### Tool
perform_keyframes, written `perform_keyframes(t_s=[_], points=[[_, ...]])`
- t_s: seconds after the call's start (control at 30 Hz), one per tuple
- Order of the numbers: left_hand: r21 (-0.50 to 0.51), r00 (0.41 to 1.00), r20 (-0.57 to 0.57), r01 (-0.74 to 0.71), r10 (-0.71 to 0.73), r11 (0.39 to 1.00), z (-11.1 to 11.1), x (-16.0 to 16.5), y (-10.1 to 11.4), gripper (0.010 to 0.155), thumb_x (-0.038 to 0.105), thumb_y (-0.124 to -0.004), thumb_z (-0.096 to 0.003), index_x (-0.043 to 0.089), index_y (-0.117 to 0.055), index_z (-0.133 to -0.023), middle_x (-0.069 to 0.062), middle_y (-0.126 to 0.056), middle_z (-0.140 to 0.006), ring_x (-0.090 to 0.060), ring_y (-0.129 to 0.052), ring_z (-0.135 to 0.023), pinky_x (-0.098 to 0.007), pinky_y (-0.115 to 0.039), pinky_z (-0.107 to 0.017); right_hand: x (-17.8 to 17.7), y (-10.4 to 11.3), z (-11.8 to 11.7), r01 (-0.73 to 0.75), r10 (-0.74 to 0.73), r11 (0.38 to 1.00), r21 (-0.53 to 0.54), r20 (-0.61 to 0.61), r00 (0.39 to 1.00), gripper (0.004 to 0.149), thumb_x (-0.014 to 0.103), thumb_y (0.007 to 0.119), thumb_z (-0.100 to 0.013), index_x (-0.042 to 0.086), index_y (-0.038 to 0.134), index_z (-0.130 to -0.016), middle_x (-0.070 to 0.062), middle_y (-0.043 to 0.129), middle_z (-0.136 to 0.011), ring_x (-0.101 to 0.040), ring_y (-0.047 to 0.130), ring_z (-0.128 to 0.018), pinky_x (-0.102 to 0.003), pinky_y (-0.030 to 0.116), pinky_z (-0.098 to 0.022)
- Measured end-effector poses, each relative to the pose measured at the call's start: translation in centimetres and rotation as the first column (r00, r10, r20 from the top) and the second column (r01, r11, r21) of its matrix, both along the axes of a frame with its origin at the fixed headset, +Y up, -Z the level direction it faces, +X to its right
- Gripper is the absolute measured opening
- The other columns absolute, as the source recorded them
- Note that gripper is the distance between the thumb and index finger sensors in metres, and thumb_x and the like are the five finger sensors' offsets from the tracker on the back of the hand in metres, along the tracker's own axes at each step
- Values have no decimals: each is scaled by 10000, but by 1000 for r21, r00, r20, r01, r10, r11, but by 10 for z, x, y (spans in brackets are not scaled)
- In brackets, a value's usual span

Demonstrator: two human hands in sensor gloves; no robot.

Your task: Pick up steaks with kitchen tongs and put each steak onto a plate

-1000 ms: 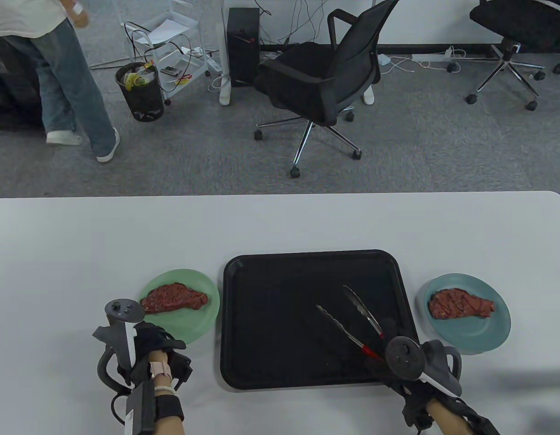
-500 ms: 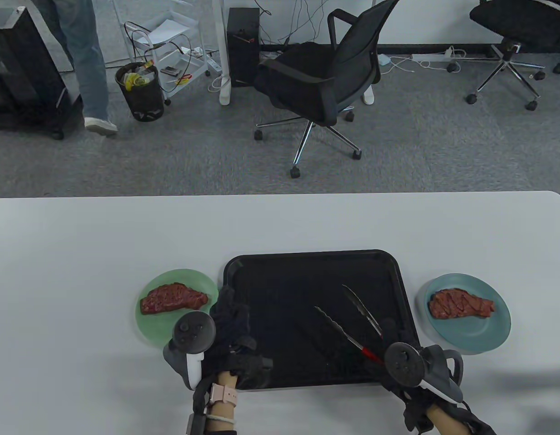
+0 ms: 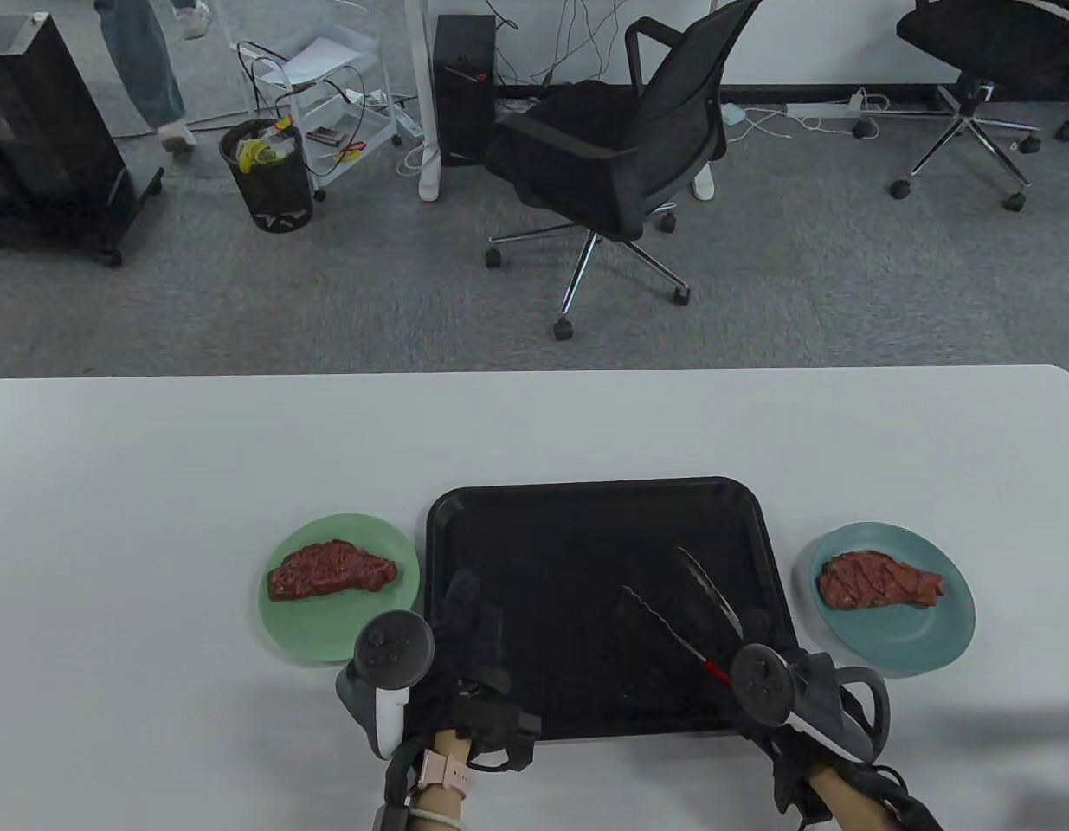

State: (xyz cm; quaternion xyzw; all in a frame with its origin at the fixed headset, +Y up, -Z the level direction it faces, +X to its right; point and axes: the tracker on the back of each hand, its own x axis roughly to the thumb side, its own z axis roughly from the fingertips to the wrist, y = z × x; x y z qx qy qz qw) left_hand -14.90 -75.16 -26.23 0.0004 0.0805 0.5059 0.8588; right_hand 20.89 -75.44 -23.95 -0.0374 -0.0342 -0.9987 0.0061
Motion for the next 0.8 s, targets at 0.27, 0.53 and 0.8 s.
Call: perform_keyframes(t_s=[0.27, 0.53, 0.8], points=[[1, 1000, 20, -9, 9, 1000, -1, 3, -4, 645, 372, -691, -461, 117, -531, -1031, -211, -697, -861, -359, -955, -455, -292, -909, -218, -3, -7, -2, -115, 116, 993, -18, 38, 993, 926, 562, 754, -383, -11, 429, -1034, -269, 711, -886, -409, 825, -539, -445, 791, -325], [0, 1000, 27, -11, 11, 1000, -2, 5, -8, 646, 372, -690, -461, 117, -529, -1032, -212, -696, -861, -360, -954, -456, -293, -908, -219, -10, -10, -2, -224, 227, 972, -75, 35, 973, 898, 557, 719, -405, 26, 393, -1051, -247, 671, -944, -402, 788, -633, -446, 783, -382], [8, 999, 41, -21, 21, 1000, -3, 11, -9, 646, 372, -690, -461, 118, -526, -1032, -212, -694, -863, -360, -953, -459, -293, -908, -222, -4, 32, 5, 22, -27, 995, 98, 57, 998, 847, 563, 683, -417, 57, 435, -1050, -234, 681, -951, -387, 814, -632, -436, 795, -384]])
